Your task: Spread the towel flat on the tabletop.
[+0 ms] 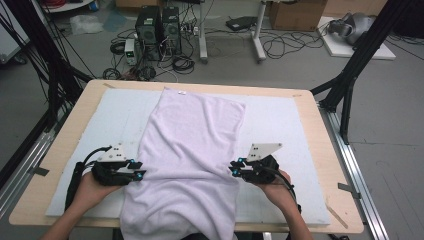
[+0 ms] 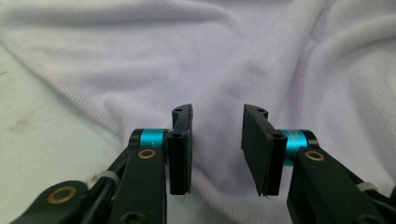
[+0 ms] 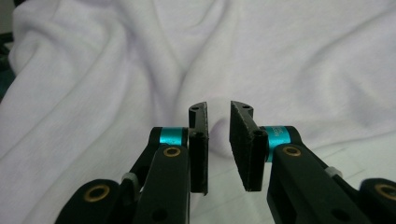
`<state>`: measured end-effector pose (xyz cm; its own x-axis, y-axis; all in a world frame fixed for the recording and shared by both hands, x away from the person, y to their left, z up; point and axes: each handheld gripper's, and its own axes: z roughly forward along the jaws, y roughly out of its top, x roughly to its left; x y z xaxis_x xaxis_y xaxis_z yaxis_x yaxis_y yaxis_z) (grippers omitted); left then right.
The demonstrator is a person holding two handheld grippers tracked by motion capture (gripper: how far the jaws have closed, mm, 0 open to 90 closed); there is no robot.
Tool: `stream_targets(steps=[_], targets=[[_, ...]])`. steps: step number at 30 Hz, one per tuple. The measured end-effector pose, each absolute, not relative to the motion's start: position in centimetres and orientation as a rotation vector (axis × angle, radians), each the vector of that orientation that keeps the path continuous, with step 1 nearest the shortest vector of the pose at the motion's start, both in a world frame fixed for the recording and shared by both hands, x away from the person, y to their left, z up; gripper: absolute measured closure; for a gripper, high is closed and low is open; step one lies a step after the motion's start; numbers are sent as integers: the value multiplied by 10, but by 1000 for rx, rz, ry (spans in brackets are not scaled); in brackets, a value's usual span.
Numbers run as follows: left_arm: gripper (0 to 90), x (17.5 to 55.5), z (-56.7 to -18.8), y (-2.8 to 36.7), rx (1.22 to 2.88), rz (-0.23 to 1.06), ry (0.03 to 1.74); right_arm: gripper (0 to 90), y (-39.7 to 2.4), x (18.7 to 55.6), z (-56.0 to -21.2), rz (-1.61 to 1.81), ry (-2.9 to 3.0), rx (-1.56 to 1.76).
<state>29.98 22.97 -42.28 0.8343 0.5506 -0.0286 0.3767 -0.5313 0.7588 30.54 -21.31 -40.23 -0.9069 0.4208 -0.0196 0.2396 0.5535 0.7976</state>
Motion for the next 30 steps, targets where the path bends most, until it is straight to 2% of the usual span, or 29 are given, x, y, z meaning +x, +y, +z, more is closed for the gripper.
stream_targets(steps=[2,6,7,9,11,13,14,22,23,27,30], targets=[[630,306,-425,224,2202,263,676,763,-211,313,-403,1267,2573,575],[625,312,-434,216,2258,259,678,653,-200,329,-418,1174,2618,635],[642,312,-437,214,2270,260,665,644,-196,332,-423,1144,2634,639],[735,309,-439,214,2256,276,654,647,-190,337,-431,1122,2660,648],[861,309,-439,214,2255,264,650,775,-186,340,-437,1089,2702,631],[875,309,-437,214,2266,282,643,878,-185,342,-438,1083,2726,611],[877,309,-437,214,2262,298,649,882,-186,342,-435,1060,2722,603],[870,315,-425,214,2194,348,710,891,-214,353,-400,937,2536,730],[848,316,-424,214,2189,356,721,891,-216,355,-397,936,2517,753],[713,313,-418,222,2159,342,720,794,-219,351,-393,1020,2515,736],[678,304,-416,230,2155,328,690,759,-208,334,-394,1060,2577,620]])
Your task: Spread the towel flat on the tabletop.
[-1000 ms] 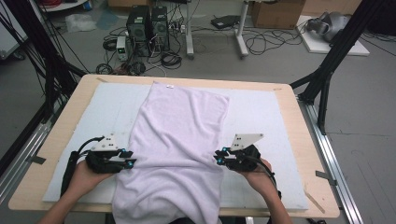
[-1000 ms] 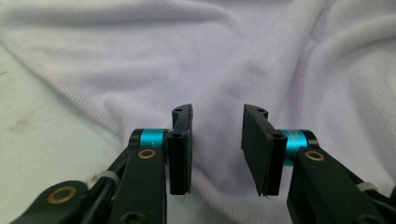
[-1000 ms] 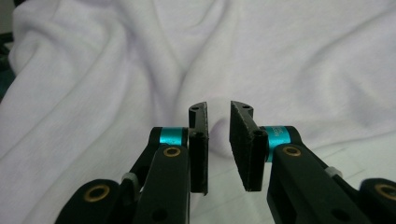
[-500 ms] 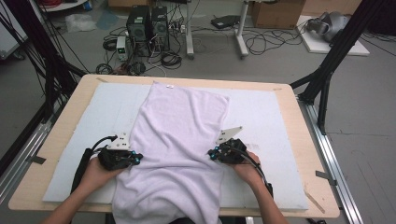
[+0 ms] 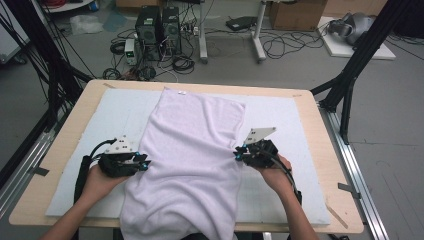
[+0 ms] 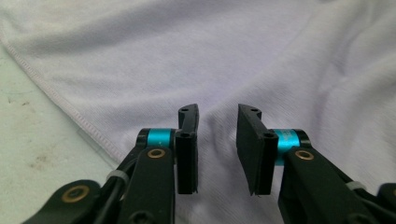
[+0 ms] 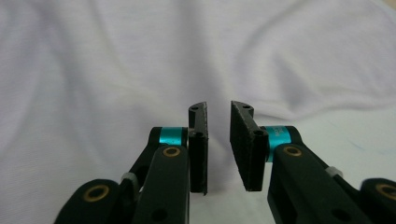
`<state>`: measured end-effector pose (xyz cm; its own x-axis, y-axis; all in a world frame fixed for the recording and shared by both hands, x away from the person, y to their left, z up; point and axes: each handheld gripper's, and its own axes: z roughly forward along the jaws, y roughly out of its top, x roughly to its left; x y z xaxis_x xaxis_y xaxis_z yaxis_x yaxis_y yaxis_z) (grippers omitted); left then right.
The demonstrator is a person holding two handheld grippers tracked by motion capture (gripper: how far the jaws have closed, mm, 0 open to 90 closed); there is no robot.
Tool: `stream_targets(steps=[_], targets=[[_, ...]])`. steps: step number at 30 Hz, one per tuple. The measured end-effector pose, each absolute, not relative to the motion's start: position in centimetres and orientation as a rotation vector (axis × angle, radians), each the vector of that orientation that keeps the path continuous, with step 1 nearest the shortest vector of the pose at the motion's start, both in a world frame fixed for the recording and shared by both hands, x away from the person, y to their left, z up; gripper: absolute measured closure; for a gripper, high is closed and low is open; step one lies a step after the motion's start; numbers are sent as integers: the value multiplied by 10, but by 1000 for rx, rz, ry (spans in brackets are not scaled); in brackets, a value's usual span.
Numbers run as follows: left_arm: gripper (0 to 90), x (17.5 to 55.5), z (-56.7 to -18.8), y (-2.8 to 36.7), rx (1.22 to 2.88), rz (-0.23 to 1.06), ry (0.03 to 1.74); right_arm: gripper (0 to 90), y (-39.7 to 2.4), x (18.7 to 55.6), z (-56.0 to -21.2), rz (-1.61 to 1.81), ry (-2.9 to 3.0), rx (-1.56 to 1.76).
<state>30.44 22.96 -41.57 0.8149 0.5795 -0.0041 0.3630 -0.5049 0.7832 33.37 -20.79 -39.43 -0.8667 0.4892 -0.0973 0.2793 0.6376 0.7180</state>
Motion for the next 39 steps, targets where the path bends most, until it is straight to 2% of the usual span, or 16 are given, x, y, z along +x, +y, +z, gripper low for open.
stream_targets(steps=[4,7,9,10,11,13,15,22,26,31,34,35,37,39], targets=[[625,291,-420,240,2177,271,647,699,-198,308,-405,1156,2656,537],[549,289,-429,243,2225,249,663,609,-197,295,-418,1232,2704,559],[558,291,-437,243,2243,230,673,568,-197,290,-427,1244,2722,574],[635,291,-440,242,2242,232,668,561,-197,289,-431,1224,2732,589],[687,290,-441,242,2229,255,662,568,-196,288,-435,1199,2744,595],[856,292,-440,240,2231,236,667,670,-194,288,-443,1167,2751,596],[874,293,-438,235,2241,265,659,856,-196,289,-441,1162,2770,582],[881,302,-425,222,2193,350,666,871,-211,303,-420,1026,2674,613],[881,316,-425,215,2177,379,701,871,-221,323,-411,985,2598,685],[881,330,-438,212,2208,372,781,864,-218,339,-428,958,2616,728],[876,329,-435,215,2191,368,776,786,-220,337,-424,987,2592,731],[860,327,-431,217,2182,377,775,763,-222,334,-421,1020,2586,725],[752,322,-425,221,2166,390,772,713,-225,327,-414,1070,2559,713],[687,315,-418,226,2156,399,753,660,-227,318,-408,1110,2537,690]])
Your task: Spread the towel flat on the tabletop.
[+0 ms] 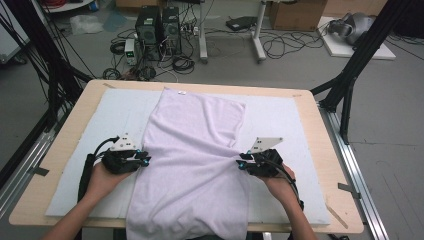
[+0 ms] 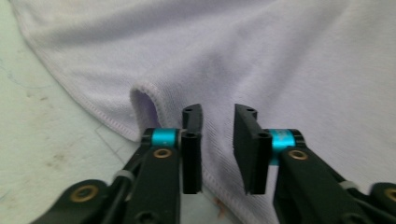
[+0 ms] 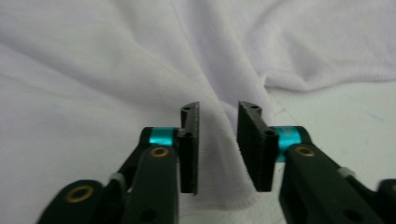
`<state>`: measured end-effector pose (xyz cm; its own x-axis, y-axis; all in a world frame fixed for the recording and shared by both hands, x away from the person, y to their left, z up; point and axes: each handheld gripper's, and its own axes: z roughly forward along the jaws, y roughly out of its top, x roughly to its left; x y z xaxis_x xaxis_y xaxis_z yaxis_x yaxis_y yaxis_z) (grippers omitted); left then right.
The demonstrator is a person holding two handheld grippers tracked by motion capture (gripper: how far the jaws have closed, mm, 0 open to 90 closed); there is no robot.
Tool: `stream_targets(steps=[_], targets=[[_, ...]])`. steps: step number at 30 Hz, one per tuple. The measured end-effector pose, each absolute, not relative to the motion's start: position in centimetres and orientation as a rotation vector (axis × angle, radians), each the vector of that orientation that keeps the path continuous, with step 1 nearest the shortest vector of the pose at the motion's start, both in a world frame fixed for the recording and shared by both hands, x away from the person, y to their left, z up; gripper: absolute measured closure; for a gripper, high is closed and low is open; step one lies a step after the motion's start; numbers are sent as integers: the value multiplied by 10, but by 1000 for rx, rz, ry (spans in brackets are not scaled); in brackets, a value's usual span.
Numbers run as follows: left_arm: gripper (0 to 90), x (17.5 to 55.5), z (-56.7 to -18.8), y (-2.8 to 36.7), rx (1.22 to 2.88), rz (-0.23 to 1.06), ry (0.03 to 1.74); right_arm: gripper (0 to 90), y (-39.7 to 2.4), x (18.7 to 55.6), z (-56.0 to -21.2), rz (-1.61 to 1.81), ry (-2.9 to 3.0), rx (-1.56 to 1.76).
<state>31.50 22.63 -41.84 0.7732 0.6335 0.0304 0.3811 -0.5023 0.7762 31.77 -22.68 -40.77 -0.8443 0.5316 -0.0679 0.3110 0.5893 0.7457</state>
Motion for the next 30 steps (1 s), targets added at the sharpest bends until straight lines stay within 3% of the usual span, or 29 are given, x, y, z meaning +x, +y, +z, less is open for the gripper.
stream_targets(steps=[4,9,12,14,17,18,20,21,22,30], targets=[[567,293,-413,235,2136,377,704,602,-227,294,-406,1186,2516,651],[515,267,-419,229,2178,303,611,541,-219,270,-421,1258,2573,590],[512,263,-426,220,2204,251,570,505,-209,263,-428,1265,2636,536],[580,265,-433,214,2251,199,551,501,-203,262,-433,1246,2676,520],[670,265,-441,209,2262,204,523,557,-195,263,-442,1195,2731,492],[762,265,-441,209,2264,199,522,577,-193,264,-446,1181,2746,493],[867,262,-440,206,2279,207,527,715,-195,263,-447,1223,2723,540],[876,261,-439,205,2289,221,531,839,-195,263,-447,1230,2740,528],[878,259,-437,204,2303,229,523,868,-195,263,-446,1233,2767,515],[882,216,-423,223,2304,251,456,879,-202,239,-433,1260,2822,411]])
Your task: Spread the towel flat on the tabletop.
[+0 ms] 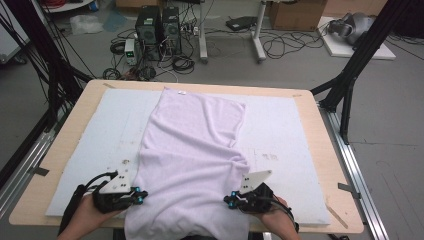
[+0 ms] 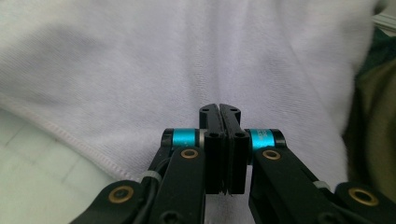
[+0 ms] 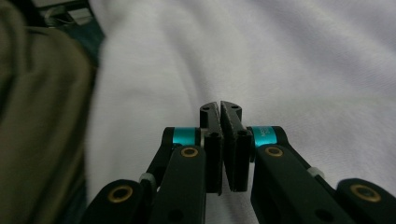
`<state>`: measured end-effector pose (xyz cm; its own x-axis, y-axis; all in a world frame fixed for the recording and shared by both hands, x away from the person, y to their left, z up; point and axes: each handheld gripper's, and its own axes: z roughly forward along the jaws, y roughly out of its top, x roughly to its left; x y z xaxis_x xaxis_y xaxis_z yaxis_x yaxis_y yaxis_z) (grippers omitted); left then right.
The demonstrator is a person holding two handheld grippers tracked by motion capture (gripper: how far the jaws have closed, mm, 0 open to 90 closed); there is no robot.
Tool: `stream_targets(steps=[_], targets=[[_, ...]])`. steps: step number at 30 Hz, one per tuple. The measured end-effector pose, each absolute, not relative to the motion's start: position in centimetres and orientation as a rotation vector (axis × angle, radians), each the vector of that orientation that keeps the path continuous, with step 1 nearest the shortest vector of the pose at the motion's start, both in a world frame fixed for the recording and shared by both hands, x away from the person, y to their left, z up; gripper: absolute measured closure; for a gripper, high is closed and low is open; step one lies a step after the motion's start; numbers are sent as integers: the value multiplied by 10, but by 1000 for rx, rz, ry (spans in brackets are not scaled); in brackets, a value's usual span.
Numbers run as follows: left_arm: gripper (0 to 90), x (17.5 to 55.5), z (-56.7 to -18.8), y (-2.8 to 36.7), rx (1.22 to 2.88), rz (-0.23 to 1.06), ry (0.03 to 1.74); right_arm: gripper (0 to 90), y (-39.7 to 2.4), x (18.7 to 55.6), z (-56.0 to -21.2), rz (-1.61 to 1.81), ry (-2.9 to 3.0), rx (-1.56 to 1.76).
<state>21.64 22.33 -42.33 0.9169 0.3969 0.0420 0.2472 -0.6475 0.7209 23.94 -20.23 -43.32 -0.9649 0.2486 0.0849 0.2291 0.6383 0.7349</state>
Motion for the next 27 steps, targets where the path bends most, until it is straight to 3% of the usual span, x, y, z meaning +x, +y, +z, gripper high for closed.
stream_targets(steps=[3,5,8,12,14,16,18,19,20,23,26,27], targets=[[866,196,-419,226,2305,221,412,856,-206,216,-416,1376,2844,309],[743,195,-418,226,2304,248,406,756,-206,203,-405,1382,2797,261],[606,211,-422,224,2278,251,460,673,-209,213,-408,1329,2752,341],[569,232,-429,214,2263,249,485,589,-205,238,-424,1251,2749,459],[583,239,-435,209,2282,231,497,589,-201,247,-434,1208,2763,474],[679,241,-441,208,2273,211,471,614,-198,252,-442,1140,2780,476],[848,240,-441,209,2281,191,443,717,-200,253,-444,1196,2762,502],[869,238,-440,209,2287,207,432,805,-201,253,-444,1203,2764,487],[877,237,-440,209,2290,204,429,863,-201,253,-444,1214,2782,477],[883,226,-435,214,2286,174,398,883,-199,248,-441,1218,2844,442],[880,207,-423,223,2262,193,352,872,-200,226,-427,1312,2855,315],[864,205,-421,225,2251,190,349,831,-202,220,-422,1334,2837,304]])
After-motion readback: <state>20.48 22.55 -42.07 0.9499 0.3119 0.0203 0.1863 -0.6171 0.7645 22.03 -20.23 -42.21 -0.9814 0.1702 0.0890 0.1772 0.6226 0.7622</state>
